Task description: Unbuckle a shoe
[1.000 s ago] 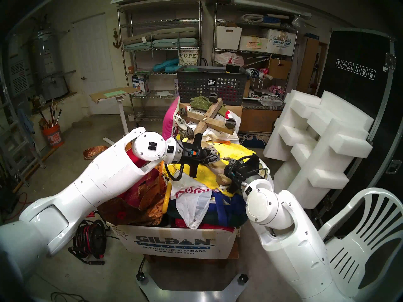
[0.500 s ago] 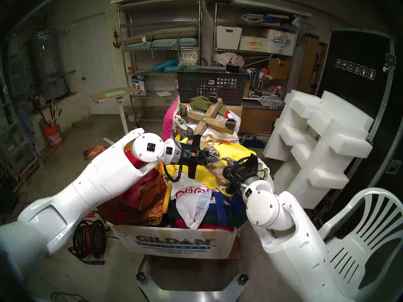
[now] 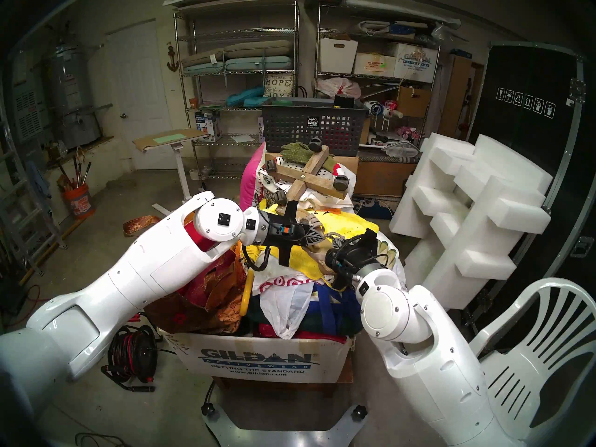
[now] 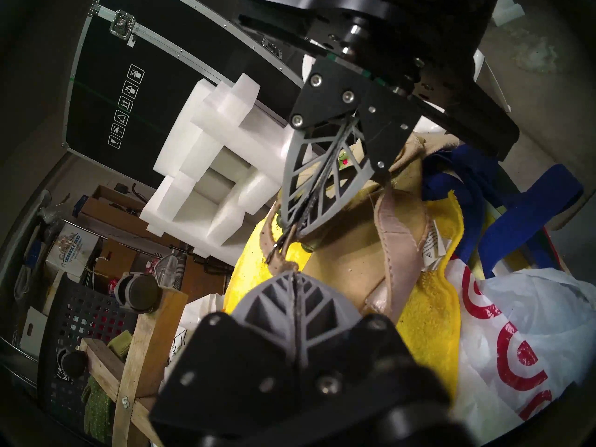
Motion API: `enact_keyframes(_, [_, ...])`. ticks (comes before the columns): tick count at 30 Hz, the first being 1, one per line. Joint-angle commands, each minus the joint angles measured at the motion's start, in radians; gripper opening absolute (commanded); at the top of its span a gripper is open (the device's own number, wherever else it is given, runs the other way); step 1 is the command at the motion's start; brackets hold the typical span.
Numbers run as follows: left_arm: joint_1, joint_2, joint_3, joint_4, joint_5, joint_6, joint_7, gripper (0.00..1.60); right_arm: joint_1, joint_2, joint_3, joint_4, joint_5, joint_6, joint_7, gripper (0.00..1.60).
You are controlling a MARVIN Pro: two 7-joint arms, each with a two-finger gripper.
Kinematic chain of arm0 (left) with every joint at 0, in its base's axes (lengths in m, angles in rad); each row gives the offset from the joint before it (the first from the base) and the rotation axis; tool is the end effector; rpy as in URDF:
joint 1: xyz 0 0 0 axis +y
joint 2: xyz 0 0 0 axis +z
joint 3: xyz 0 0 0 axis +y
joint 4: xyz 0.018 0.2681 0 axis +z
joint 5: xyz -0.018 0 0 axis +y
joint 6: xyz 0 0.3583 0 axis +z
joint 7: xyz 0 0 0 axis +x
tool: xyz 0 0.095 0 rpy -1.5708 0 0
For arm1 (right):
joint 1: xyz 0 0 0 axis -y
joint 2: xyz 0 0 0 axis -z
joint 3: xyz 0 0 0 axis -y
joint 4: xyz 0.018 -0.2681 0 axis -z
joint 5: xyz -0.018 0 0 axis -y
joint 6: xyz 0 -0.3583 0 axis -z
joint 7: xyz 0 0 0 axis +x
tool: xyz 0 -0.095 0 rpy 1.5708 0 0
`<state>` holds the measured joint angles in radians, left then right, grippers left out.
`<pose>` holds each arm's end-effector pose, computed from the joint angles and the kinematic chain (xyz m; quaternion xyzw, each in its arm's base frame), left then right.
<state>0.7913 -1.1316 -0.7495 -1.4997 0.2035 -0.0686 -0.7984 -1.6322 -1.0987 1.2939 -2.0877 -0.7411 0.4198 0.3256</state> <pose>0.4947 -0.1944 -0.1451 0.3935 -0.7485 0.5319 0.0447 0.4076 0.0546 -0.1739 0.6032 0.4753 0.5786 0.2747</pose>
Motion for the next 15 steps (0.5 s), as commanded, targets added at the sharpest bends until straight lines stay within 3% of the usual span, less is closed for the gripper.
enact_keyframes(1, [-0.023,0.000,-0.009,-0.017,0.004,-0.002,-0.002,0.00,0.025,-0.001,-0.021,-0.002,-0.049,-0.009,-0.041,0.00])
enact_keyframes(15, [-0.036,0.029,-0.021,-0.044,0.002,0.005,-0.016,0.00,0.029,0.004,-0.025,0.031,-0.105,-0.016,-0.092,0.00])
